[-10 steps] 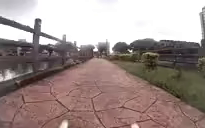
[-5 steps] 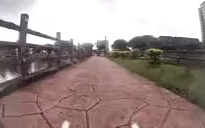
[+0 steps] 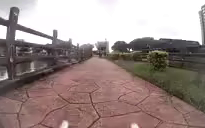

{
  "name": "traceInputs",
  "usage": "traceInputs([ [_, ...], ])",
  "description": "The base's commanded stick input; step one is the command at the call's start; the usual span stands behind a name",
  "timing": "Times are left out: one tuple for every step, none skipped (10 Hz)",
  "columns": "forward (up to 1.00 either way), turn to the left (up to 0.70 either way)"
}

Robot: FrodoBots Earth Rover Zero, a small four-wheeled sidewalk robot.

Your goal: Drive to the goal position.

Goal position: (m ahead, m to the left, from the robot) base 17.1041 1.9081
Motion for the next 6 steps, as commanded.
traceInputs([
  [0.7, -0.09],
  [0.7, -0.31],
  [0.7, -0.21],
  [0.7, 0.0],
  [0.7, 0.0],
  [0.7, 0.0],
])
